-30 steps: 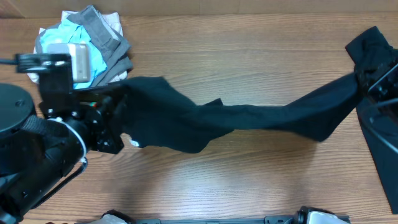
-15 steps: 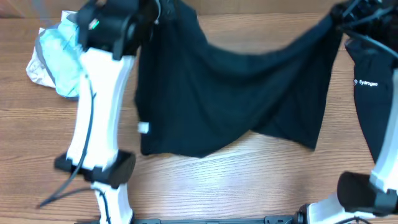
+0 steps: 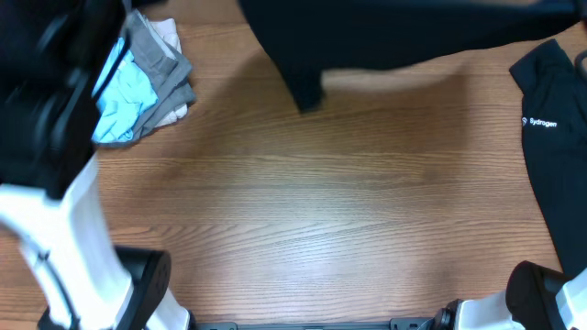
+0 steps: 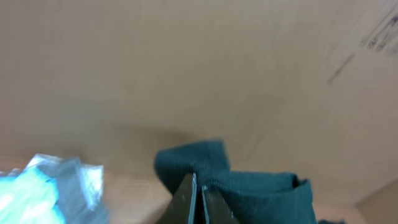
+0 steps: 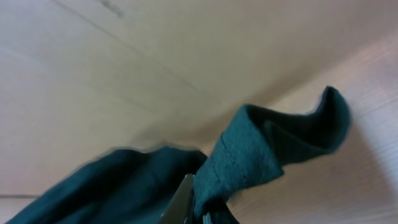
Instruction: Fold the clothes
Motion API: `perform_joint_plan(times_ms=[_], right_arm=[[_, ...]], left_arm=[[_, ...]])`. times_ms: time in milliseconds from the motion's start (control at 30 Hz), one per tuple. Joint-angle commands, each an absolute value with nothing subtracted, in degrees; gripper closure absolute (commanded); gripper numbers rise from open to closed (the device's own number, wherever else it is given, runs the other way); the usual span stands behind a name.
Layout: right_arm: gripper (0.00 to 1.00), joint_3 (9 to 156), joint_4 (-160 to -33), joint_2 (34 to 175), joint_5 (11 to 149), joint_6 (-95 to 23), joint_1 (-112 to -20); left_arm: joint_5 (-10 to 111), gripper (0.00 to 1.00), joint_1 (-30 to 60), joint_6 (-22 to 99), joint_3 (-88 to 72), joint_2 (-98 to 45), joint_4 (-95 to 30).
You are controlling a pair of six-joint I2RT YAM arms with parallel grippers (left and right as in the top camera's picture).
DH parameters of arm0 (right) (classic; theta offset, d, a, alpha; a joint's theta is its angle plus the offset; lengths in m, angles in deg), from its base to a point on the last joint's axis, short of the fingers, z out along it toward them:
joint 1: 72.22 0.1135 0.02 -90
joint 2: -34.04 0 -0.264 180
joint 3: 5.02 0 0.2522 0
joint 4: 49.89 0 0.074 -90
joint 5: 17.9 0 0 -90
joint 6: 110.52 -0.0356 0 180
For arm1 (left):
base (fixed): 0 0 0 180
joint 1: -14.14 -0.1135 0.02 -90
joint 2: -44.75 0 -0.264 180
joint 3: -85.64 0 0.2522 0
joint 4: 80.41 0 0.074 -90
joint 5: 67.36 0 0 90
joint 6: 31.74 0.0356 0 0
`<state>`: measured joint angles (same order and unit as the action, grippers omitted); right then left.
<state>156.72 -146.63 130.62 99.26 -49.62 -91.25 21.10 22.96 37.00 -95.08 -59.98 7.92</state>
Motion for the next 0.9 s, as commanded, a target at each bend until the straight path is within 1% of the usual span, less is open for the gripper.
perform_joint_plan(times_ms=[0, 200, 267, 333, 500, 600, 700, 867], right_arm=[[0.96, 152.66, -151.27, 134.18, 96.22, -45.54, -91.08], [0.96, 142.39, -157.39, 136.63, 95.13, -44.22, -90.7], [0.96, 137.93, -158.35, 136.63, 95.23, -43.26, -90.55], [0.96, 134.28, -159.16, 136.63, 95.3, -41.51, -90.46], [0.96, 126.34, -160.71, 136.61, 95.08, -36.95, -89.9], [0.96, 120.99, -160.27, 136.61, 93.62, -36.77, -89.57], [0.96, 115.85, -159.27, 136.58, 90.12, -36.81, -89.59], [0.96, 111.79, -158.06, 136.1, 88.9, -39.11, -89.63]], left_arm=[[17.78, 0.96, 22.77, 37.99, -92.04, -64.86, 15.74], [11.55, 0.96, 22.37, 30.53, -85.92, -71.0, 30.15], [13.78, 0.96, 22.18, 32.63, -81.83, -72.2, 30.17], [14.26, 0.96, 22.02, 30.73, -76.37, -72.59, 30.17], [14.32, 0.96, 21.91, 30.99, -65.74, -72.62, 30.17], [15.29, 0.96, 21.89, 32.76, -60.83, -72.46, 30.19], [19.11, 0.96, 21.89, 36.33, -55.91, -71.98, 30.19], [24.49, 0.96, 22.4, 38.58, -46.42, -69.21, 30.19]])
